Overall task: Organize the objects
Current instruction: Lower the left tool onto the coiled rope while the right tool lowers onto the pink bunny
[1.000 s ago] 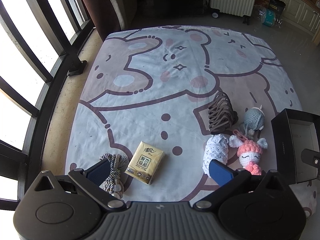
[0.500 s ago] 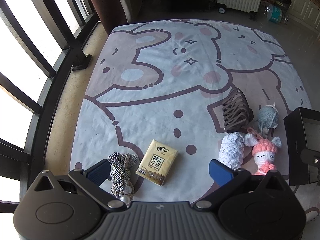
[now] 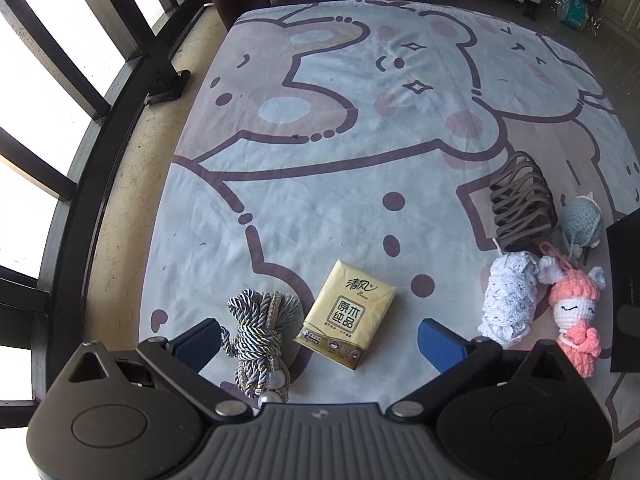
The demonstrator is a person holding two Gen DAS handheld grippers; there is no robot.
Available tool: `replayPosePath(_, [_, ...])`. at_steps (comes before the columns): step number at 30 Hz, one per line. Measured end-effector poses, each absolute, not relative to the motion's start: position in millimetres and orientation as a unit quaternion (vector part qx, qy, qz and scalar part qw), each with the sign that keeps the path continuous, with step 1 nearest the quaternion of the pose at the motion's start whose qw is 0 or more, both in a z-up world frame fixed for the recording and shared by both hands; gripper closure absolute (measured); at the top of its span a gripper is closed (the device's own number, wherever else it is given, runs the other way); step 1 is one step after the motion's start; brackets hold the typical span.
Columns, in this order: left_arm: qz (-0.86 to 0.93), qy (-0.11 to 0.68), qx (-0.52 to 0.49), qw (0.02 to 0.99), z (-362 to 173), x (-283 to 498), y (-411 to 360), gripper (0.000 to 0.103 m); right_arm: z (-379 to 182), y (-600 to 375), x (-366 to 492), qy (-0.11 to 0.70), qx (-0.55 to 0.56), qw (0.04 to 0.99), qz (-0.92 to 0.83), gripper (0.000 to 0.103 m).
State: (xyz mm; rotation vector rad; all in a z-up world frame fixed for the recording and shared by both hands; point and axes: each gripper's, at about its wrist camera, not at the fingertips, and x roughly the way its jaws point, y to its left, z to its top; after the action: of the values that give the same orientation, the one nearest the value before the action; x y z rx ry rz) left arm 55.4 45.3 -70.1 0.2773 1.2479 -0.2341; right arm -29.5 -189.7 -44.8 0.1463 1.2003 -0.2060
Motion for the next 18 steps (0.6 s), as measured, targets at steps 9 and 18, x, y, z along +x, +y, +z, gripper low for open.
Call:
replayPosePath(9, [-0.114,0.608,0.131,0.775,-98,71,55,0.0,-65,-184,-16,0.596,0.073,0.796,-0.077,0.0])
replayPosePath(18, [-0.132,0.621,0.133,0.761,-108,76,65,0.0,-85,-190,-11,0.618,0.115,0.775,-0.072,0.0])
